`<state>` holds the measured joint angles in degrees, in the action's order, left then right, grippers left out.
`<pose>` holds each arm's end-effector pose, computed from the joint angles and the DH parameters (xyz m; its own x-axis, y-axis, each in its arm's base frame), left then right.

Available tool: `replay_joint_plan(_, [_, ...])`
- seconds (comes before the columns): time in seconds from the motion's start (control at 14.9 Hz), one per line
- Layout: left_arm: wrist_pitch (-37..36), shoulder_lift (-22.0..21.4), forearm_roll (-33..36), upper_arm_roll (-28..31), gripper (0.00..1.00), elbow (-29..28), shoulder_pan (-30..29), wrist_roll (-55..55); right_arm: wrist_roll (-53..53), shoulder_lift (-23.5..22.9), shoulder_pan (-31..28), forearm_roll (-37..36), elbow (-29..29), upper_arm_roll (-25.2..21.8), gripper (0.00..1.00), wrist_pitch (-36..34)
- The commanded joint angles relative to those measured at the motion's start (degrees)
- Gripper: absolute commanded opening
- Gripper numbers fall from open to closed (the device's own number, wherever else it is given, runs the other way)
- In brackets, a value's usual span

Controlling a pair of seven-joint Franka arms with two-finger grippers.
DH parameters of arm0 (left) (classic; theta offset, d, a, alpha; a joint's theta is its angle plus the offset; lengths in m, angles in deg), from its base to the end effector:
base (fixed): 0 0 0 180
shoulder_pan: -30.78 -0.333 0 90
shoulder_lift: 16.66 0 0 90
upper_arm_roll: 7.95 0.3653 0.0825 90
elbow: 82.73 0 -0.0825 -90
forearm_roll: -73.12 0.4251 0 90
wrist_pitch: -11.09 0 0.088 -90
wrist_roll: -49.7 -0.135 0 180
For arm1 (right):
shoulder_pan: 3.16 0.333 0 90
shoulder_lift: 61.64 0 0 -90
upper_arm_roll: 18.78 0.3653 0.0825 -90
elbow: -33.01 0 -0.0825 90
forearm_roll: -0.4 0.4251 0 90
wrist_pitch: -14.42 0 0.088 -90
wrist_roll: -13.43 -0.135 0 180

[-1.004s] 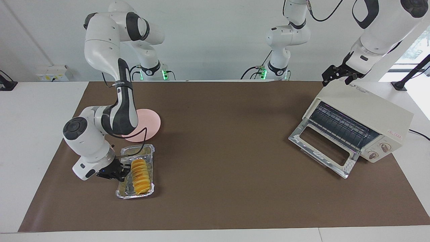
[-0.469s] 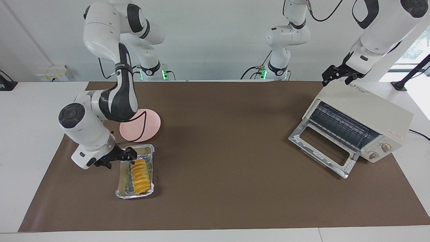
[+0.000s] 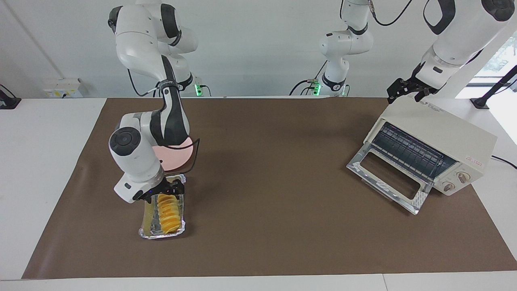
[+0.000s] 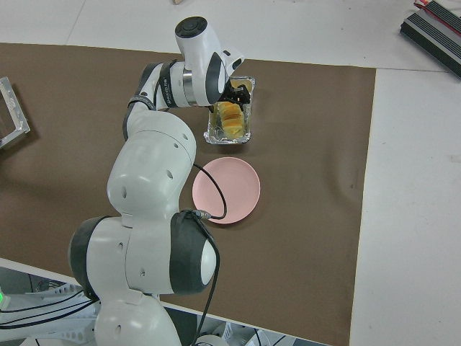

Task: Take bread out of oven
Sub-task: 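Grasp the bread rolls in the tray with the right gripper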

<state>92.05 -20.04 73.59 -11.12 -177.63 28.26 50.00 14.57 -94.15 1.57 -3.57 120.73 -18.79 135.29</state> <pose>0.5497 -0.0059 0.6248 0.9831 -0.0039 -0.1833 -0.0063 -0.9999 -0.0124 0.7621 0.0580 0.3201 0.9905 0.1374 0.0089 0.1366 -0.9888 0.0601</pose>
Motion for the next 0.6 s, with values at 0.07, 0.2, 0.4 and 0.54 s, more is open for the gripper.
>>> replay_joint_plan(0.07, [-0.10,-1.10,-0.03,0.27,1.00,-0.90,0.23,-0.13,-0.80,1.31,-0.59,-1.48,4.01,0.45,1.00,4.61])
replay_joint_plan(0.2, [-0.10,-1.10,-0.03,0.27,1.00,-0.90,0.23,-0.13,-1.41,1.40,-0.68,-1.48,5.61,0.45,1.00,8.14])
replay_joint_plan(0.4, [-0.19,-1.10,-0.03,0.27,1.00,-0.90,0.23,-0.13,-2.12,1.40,-0.77,-1.39,5.61,0.54,0.83,8.33])
replay_joint_plan(0.54, [-0.10,-1.10,-0.03,0.27,1.00,-0.90,0.23,-0.13,-2.12,1.40,-1.03,-1.31,5.52,0.54,0.15,8.33])
